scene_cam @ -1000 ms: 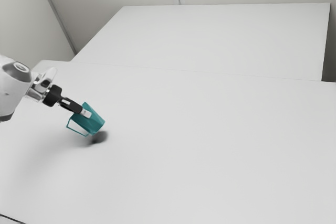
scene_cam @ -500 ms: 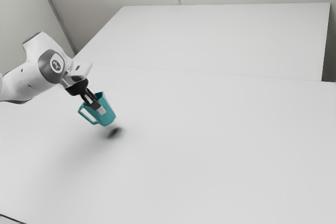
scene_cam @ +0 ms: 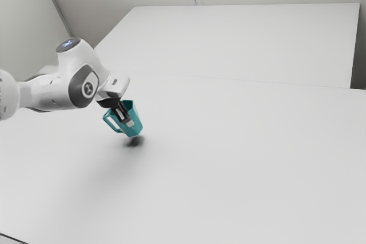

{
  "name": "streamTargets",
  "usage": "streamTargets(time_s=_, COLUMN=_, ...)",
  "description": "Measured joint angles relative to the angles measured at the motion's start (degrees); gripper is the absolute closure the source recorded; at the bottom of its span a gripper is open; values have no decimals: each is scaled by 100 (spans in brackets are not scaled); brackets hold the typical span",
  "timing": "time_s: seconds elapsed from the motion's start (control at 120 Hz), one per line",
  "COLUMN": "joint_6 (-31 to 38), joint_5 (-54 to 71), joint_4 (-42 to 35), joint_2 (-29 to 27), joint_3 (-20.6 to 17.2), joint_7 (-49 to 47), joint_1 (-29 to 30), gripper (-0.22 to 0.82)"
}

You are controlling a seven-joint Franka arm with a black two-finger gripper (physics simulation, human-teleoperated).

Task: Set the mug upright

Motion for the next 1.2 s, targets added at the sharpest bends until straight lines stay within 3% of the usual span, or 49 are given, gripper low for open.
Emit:
streamTargets(time_s=0.217, joint_6=173, joint_5=189, joint_4=-20, joint_2=31, joint_3=-51, joint_7=-487, joint_1=-587, gripper=78)
streamTargets(time_s=0.742, joint_6=417, joint_5=479, joint_4=-21, joint_2=443, joint_3=-96, joint_7=-1391, joint_1=-306, gripper=78)
streamTargets(time_s=1.2, joint_6=546, joint_5=485, joint_4=-21, joint_2=662, joint_3=-120, joint_7=-1796, joint_1=-405, gripper=78)
